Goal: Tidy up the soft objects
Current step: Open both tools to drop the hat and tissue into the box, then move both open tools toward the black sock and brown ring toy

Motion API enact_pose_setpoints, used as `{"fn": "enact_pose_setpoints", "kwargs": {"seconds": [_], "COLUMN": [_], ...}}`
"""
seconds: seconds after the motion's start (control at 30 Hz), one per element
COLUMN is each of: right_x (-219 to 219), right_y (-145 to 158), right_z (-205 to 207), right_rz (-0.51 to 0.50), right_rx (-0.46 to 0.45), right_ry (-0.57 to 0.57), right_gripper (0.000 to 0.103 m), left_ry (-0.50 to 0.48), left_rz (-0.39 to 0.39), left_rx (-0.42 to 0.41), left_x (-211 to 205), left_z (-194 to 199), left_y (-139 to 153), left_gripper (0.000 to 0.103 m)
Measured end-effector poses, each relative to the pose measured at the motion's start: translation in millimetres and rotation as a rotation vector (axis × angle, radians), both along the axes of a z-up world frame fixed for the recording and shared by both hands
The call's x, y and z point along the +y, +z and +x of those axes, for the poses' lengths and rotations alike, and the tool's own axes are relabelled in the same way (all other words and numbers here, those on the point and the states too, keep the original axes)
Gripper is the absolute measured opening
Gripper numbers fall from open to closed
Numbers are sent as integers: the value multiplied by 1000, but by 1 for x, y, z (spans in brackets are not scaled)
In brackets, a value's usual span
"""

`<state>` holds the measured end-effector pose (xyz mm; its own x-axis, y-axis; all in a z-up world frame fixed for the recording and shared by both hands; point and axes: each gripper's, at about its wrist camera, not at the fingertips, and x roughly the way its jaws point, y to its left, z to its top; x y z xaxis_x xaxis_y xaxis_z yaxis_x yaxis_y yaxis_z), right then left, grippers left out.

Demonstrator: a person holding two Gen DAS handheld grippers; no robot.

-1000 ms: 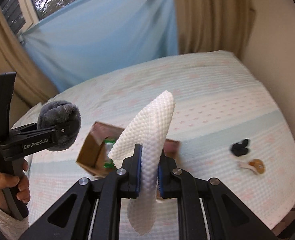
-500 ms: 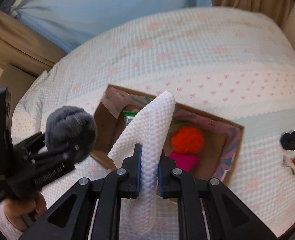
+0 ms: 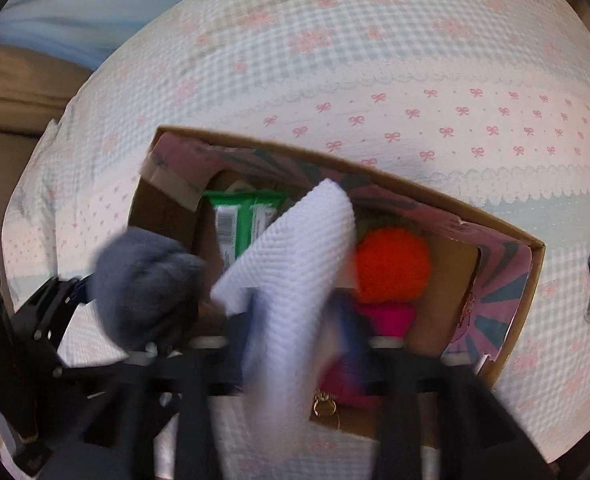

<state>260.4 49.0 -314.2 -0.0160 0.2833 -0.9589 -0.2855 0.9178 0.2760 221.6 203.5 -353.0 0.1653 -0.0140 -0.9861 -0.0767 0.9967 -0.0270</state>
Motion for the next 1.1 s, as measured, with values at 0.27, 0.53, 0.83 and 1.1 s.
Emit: {"fn": "enact_pose_setpoints", "kwargs": {"seconds": [0.27, 0.53, 0.83, 1.1], "right_x": [-12, -16, -35, -75], "right_y": [7, 32, 102, 178], "right_z": [-6, -22, -50, -92], "right_rz": [25, 50, 67, 48], "right_rx": [-36, -127, -287, -479], "right_ry": [-30, -12, -22, -73], "right_gripper": [103, 103, 103, 103], "left_ry": [11, 0, -17, 7], "left_rz": [-26, 3, 98, 92], "left_rx": [-19, -66, -201, -337], "left_x": [-1, -5, -16, -32], "left_z": [-7, -19, -47, -80], "left_y": [12, 39, 103, 168], "left_gripper": [102, 102, 102, 102]}}
